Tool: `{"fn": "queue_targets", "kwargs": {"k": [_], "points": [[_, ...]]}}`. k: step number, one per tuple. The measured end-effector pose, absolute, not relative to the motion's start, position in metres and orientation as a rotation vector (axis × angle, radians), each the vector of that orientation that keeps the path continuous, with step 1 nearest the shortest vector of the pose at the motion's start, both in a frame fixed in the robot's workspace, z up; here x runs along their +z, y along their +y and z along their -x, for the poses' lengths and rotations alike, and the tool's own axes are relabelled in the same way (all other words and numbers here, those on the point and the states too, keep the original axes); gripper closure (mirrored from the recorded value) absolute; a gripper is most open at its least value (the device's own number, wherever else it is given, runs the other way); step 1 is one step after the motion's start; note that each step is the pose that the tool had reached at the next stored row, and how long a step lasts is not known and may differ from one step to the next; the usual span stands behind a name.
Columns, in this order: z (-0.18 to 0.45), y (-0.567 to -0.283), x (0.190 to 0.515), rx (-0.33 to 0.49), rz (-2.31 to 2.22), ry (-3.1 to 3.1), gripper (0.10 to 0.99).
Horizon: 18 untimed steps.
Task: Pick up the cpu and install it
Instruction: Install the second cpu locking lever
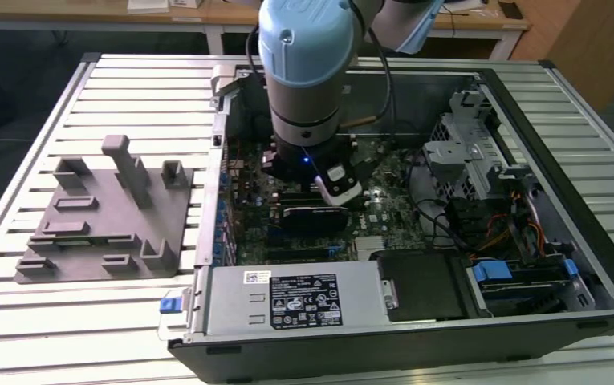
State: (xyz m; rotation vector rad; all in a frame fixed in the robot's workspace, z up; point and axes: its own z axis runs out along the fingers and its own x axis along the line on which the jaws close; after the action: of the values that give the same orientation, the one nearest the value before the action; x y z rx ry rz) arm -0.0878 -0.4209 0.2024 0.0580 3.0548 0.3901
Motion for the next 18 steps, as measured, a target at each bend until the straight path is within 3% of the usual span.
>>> {"fn": "queue_targets", "kwargs": {"k": [5,18], "points": [[0.0878,-0.4269,0.2023,0.394,-0.058,3.054,0.98],[0.0926,-0.4289,0.1965,0.497,-0.061,3.041,0.98]]}}
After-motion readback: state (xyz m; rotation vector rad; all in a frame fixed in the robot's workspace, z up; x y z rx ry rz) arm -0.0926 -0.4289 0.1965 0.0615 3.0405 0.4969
